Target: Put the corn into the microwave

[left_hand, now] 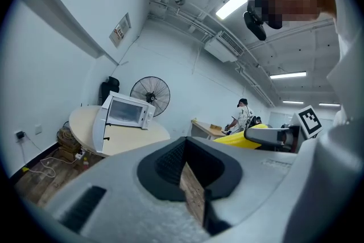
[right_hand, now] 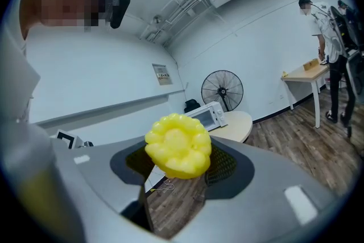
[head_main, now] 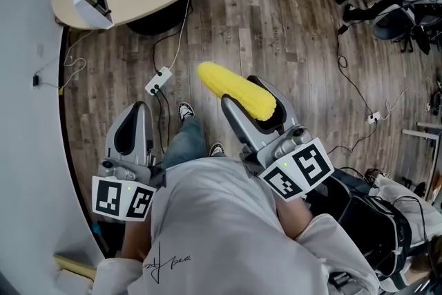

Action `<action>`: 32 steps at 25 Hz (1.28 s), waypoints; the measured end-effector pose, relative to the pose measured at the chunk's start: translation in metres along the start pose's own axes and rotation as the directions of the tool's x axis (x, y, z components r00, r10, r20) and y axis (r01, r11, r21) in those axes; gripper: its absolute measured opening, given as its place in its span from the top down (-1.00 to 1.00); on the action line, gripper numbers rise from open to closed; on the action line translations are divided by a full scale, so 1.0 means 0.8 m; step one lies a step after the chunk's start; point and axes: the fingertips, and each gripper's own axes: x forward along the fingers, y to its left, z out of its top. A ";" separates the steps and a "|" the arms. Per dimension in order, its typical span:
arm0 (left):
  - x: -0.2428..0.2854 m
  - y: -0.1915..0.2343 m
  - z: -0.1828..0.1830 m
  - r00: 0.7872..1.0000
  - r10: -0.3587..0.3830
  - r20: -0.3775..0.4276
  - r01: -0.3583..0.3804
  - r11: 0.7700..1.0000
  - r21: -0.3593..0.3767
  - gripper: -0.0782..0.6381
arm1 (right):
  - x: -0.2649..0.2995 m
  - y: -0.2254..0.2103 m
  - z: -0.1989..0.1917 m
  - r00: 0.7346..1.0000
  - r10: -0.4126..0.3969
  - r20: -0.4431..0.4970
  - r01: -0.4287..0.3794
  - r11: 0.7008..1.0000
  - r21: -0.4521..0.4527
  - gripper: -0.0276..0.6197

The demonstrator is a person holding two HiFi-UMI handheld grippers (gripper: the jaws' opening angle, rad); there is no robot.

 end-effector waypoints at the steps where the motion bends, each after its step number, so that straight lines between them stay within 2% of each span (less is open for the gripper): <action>1: 0.008 0.007 0.006 1.000 -0.004 0.000 0.004 1.000 0.001 0.81 | 0.011 -0.002 0.003 1.000 -0.002 -0.003 0.002 1.000 0.000 0.11; 13: 0.073 0.084 0.065 1.000 -0.020 0.021 0.020 1.000 0.011 0.81 | 0.119 -0.008 0.037 1.000 0.002 0.007 -0.002 1.000 -0.005 0.11; 17: 0.082 0.104 0.080 0.999 -0.025 0.034 0.025 1.000 0.006 0.81 | 0.146 -0.001 0.047 1.000 0.010 0.009 -0.009 0.999 -0.031 0.11; 23: 0.090 0.124 0.092 0.998 -0.041 0.046 0.041 0.999 0.010 0.81 | 0.174 0.006 0.057 1.000 0.017 0.021 -0.016 0.999 -0.032 0.11; 32: 0.093 0.152 0.101 0.997 -0.023 0.067 0.024 1.000 -0.003 0.81 | 0.209 0.006 0.070 0.999 0.017 0.031 -0.015 0.998 -0.062 0.11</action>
